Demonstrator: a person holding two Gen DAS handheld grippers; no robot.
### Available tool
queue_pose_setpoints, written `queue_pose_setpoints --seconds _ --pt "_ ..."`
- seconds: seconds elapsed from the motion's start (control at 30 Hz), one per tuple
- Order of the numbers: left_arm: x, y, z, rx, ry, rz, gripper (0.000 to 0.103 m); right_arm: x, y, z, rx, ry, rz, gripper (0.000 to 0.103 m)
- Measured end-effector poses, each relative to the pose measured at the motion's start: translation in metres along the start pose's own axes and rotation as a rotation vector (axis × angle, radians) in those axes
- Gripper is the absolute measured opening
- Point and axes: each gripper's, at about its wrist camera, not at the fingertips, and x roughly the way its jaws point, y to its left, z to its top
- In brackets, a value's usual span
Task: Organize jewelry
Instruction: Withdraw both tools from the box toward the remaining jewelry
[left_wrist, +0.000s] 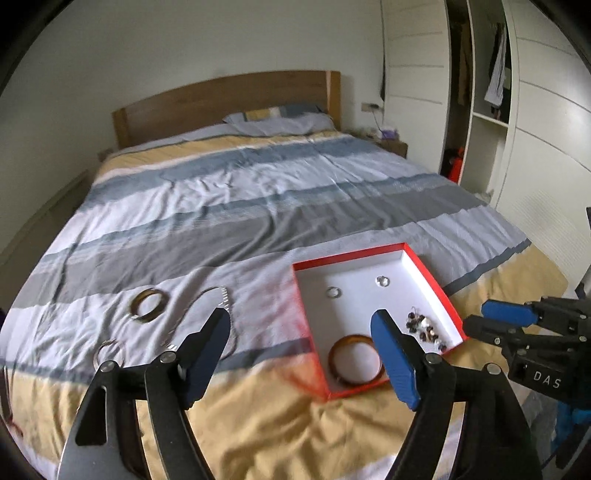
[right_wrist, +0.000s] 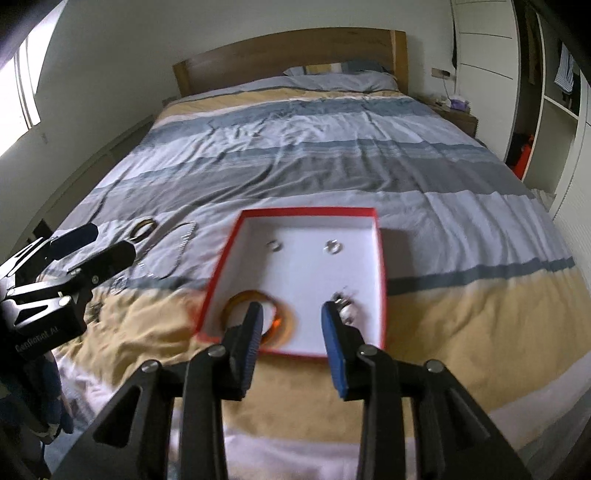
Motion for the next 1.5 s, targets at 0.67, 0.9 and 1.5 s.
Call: queue_pose_setpoints --seconds 0.67,0.9,1.5 --pt "-0.107 0.078 -0.084 -0.064 0.007 0.056 0.087 -0.06 0.083 -0.052 -0.011 -0.027 0.007 0.032" --pt "-0.116 0.138 -0.123 -0.123 0.057 0.095 0.088 -0.057 0.113 -0.06 -0.023 -0.018 0.033 0.032" --pt "-0.098 0.285 -0.197 -0.349 0.135 0.238 0.087 0.023 0.195 -0.053 -0.17 0.099 0.175 0.032"
